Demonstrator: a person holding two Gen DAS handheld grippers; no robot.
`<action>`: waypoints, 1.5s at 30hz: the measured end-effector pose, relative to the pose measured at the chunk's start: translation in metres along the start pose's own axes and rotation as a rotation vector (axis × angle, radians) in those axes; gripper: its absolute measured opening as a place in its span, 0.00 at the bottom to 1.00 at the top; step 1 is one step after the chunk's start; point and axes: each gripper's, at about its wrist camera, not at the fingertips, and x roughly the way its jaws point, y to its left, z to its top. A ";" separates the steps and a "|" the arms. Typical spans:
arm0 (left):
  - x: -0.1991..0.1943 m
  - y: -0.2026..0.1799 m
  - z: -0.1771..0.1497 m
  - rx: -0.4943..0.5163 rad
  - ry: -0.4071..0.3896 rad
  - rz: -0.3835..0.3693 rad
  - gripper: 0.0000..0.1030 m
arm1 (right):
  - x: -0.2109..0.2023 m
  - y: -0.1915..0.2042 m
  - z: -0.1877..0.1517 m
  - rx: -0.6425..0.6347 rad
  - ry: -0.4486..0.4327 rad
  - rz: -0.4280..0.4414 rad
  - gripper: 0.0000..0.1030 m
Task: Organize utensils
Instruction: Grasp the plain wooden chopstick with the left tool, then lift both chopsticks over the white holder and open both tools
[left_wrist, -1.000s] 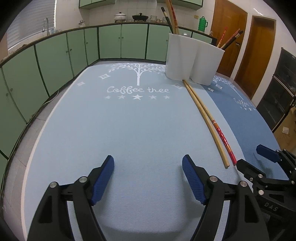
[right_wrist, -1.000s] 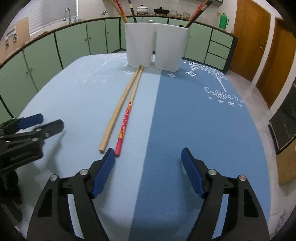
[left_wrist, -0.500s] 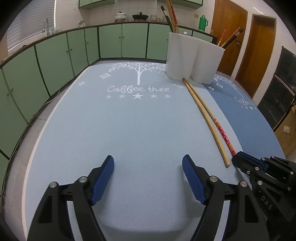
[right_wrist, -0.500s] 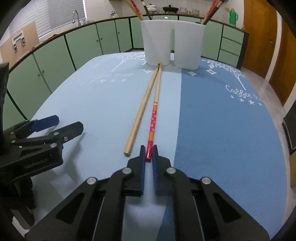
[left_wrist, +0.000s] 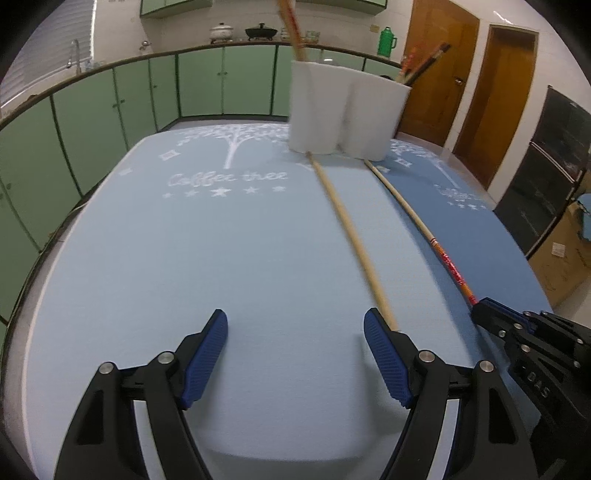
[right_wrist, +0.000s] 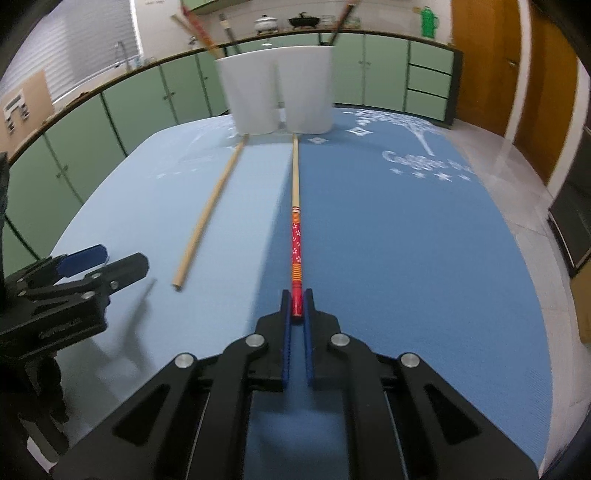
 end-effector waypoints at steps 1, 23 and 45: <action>0.000 -0.004 0.000 0.004 -0.001 -0.005 0.73 | 0.000 -0.006 0.000 0.013 0.001 -0.005 0.05; 0.016 -0.054 -0.001 0.040 0.012 0.028 0.13 | -0.001 -0.030 -0.004 0.042 -0.005 0.003 0.06; -0.032 -0.049 0.011 0.035 -0.077 0.048 0.06 | -0.031 -0.036 0.004 0.032 -0.074 0.010 0.05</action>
